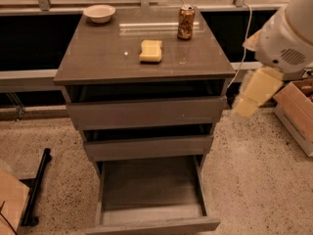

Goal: Place sponge into bottom drawer

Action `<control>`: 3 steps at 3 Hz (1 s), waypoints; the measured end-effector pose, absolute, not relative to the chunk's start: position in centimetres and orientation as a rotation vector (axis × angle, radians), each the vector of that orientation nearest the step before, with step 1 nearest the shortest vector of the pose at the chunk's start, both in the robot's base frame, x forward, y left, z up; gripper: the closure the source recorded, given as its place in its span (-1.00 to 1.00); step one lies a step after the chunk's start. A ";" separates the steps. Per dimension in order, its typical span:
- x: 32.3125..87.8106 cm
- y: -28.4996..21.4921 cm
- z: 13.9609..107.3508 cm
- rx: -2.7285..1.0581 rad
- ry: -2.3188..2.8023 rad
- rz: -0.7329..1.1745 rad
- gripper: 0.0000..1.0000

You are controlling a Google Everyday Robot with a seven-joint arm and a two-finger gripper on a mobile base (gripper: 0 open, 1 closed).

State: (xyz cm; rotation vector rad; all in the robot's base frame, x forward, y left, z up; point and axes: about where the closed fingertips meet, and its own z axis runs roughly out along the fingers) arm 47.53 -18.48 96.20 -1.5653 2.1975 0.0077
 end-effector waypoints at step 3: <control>62.9 -7.7 96.4 -1.362 1.986 0.218 -1.00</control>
Offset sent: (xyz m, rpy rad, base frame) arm 0.1703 0.1229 0.0121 0.3854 -0.2005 -0.0056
